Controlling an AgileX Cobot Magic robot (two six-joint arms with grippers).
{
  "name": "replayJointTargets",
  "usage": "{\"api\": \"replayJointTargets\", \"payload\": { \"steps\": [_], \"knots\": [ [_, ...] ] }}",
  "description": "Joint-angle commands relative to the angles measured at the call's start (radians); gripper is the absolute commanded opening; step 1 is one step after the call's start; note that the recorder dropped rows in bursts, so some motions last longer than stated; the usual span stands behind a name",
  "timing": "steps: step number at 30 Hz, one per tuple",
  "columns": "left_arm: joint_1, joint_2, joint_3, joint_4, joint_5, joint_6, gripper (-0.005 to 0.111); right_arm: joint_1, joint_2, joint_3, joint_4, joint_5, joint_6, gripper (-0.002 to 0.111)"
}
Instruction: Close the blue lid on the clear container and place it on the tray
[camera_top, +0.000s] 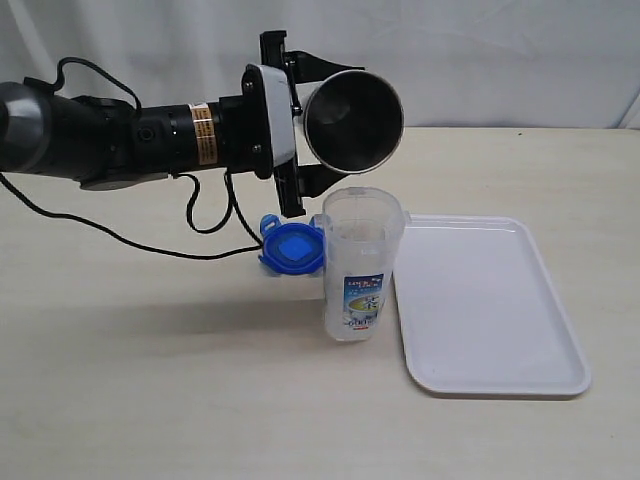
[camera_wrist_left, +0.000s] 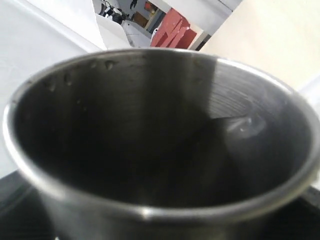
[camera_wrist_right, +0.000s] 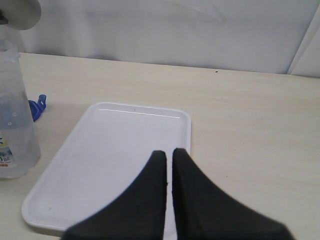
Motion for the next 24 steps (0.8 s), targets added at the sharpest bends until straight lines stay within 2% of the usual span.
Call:
{"api": "replayJointTargets", "payload": {
  "steps": [1, 5, 12, 16, 19, 24],
  "knots": [
    [-0.003, -0.025, -0.012, -0.055, -0.067, -0.110, 0.000, -0.004, -0.006, 0.001, 0.001, -0.009, -0.006, 0.004],
    [-0.003, -0.025, -0.012, -0.105, -0.067, -0.270, 0.000, -0.004, -0.006, 0.001, 0.001, -0.009, -0.006, 0.004],
    [-0.003, -0.025, -0.012, -0.287, -0.009, -0.701, 0.000, -0.004, -0.006, 0.001, 0.001, -0.009, -0.006, 0.004],
    [-0.003, -0.025, -0.029, -0.366, 0.033, -0.831, 0.000, -0.004, -0.006, 0.001, 0.001, -0.009, -0.006, 0.004],
    [-0.003, -0.025, -0.087, -0.308, 0.112, -0.998, 0.000, -0.004, -0.006, 0.001, 0.001, -0.009, -0.006, 0.004],
    [-0.003, -0.025, -0.217, -0.098, 0.208, -1.248, 0.000, -0.004, -0.006, 0.001, 0.001, -0.009, -0.006, 0.004]
  ]
}}
